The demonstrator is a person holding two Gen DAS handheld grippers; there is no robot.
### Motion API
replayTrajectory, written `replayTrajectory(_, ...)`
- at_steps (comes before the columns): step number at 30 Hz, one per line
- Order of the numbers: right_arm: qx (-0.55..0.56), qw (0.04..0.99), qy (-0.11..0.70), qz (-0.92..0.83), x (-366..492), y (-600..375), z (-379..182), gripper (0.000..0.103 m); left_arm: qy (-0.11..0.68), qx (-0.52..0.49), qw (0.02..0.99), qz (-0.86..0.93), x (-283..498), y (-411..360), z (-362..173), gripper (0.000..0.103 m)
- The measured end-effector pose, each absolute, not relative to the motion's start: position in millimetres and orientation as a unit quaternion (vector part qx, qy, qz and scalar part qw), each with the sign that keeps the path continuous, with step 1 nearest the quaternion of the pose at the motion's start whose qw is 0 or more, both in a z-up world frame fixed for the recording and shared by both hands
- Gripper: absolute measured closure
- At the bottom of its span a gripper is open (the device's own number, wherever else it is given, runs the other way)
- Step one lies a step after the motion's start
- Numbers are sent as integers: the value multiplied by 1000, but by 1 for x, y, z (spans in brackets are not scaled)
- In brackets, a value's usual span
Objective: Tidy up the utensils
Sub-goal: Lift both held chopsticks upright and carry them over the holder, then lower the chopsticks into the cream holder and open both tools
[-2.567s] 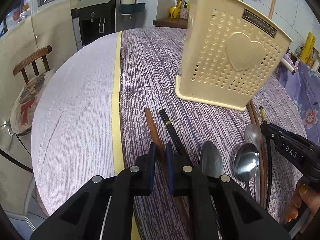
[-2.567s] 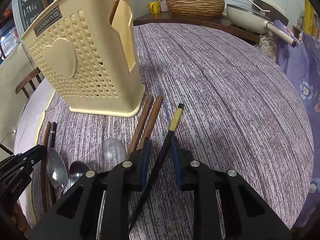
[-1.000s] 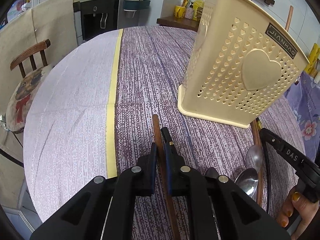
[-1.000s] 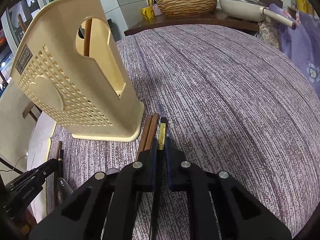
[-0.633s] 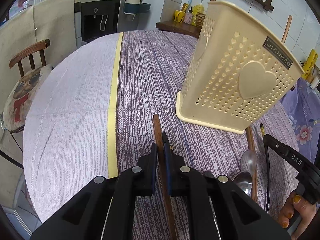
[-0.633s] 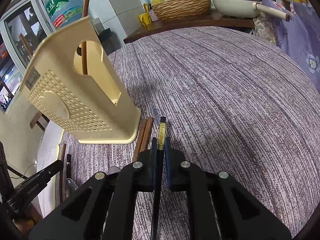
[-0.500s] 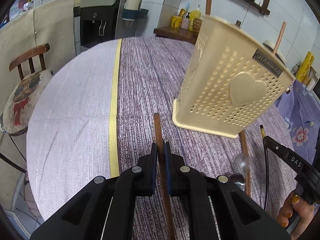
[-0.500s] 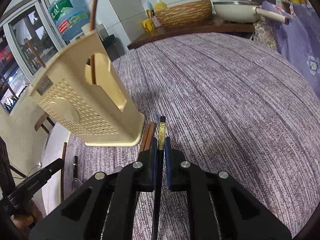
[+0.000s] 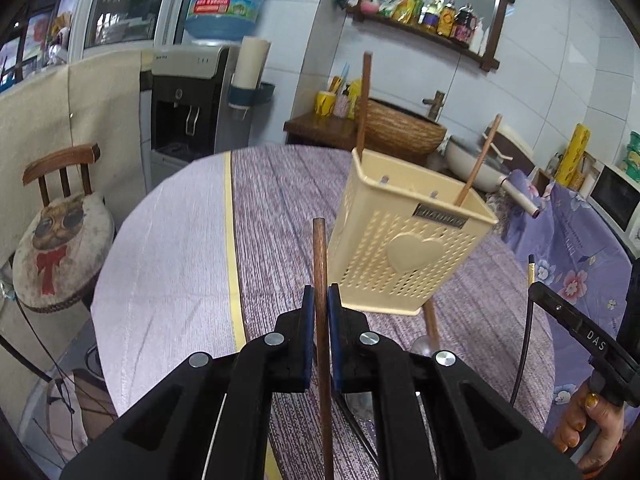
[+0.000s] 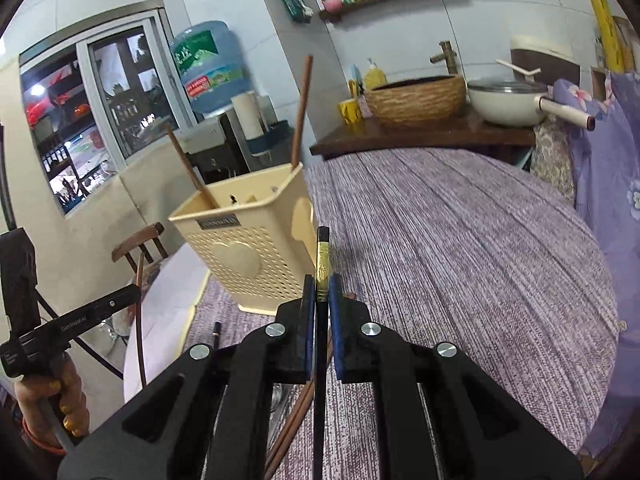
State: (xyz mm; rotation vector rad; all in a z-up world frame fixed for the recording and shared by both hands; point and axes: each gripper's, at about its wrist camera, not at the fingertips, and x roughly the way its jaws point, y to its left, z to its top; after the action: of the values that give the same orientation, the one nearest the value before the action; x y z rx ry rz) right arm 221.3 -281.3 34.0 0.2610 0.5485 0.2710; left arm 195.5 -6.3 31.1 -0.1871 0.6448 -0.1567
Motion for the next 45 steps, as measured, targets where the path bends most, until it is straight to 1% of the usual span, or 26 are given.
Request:
replayTrajectory(16, 108, 959, 213, 154, 185, -288, 80, 95, 259, -72, 958, -103, 164, -1, 72, 95)
replayTrajectory(31, 87, 964, 184, 169, 196, -279, 110, 95, 228, -72, 966, -95, 170, 7, 98, 96)
replayTrajectory(38, 86, 961, 185, 189, 203, -277, 128, 95, 228, -69, 965, -108, 177, 6, 110, 96)
replayTrajectory(41, 91, 957, 186, 202, 206, -276, 139, 95, 220, -68, 966, -117, 177, 8, 123, 96)
replayTrajectory(45, 93, 953, 180, 224, 214, -273, 167, 95, 197, -68, 968, -137, 178, 8, 157, 96)
